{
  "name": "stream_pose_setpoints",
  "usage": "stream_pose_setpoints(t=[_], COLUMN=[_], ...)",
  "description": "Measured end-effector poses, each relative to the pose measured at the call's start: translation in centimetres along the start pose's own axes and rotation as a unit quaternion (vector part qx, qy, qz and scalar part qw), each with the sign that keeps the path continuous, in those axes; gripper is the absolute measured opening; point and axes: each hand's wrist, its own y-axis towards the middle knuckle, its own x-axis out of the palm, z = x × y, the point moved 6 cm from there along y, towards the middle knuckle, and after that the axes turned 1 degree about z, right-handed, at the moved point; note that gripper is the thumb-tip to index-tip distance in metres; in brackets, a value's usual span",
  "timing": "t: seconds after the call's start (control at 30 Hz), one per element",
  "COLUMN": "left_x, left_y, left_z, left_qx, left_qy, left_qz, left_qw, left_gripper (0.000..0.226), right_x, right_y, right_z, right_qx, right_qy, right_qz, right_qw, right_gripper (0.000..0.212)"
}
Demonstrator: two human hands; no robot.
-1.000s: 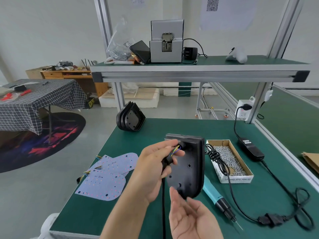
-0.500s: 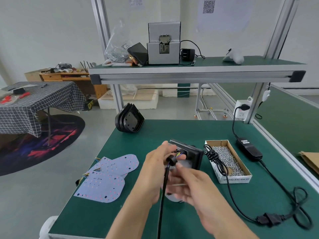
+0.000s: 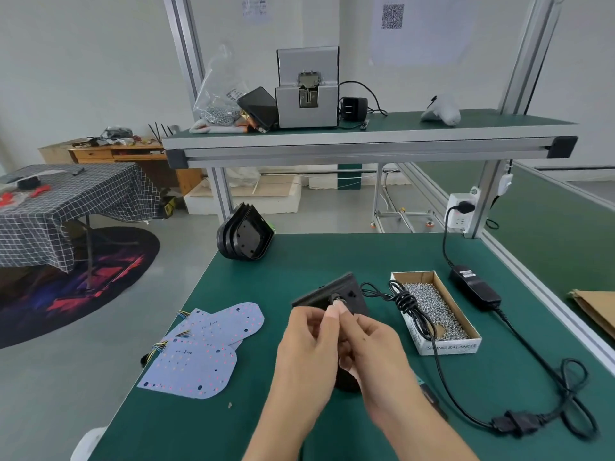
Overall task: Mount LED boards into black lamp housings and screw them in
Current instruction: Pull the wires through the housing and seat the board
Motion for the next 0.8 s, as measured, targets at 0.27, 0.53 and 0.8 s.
stream_pose_setpoints(t=[0.27,0.53,0.8], left_x=[-0.2,-0.1,-0.3], left_y=[-0.9,-1.3,-1.7], left_z=[-0.6,0.5,0.2], left_qx=[-0.015,0.022,0.025], left_qy=[0.075,0.146,0.259], left_qz=[-0.032,-0.009,0.007], left_qw=[0.997,0.989,0.966], left_gripper=[0.041,0.037,0.03], right_x=[0.2,-0.8,-0.7], right_y=[0.2,0.3,1.2], right_z=[1.7,1.4,1.3], right_qx=[0.048,0.007,0.097], right_qy=[0.039,-0.058,-0.017], right_qz=[-0.024,-0.021,-0.051], right_qw=[0.998,0.998,0.994], right_gripper=[0.066,0.058,0.041])
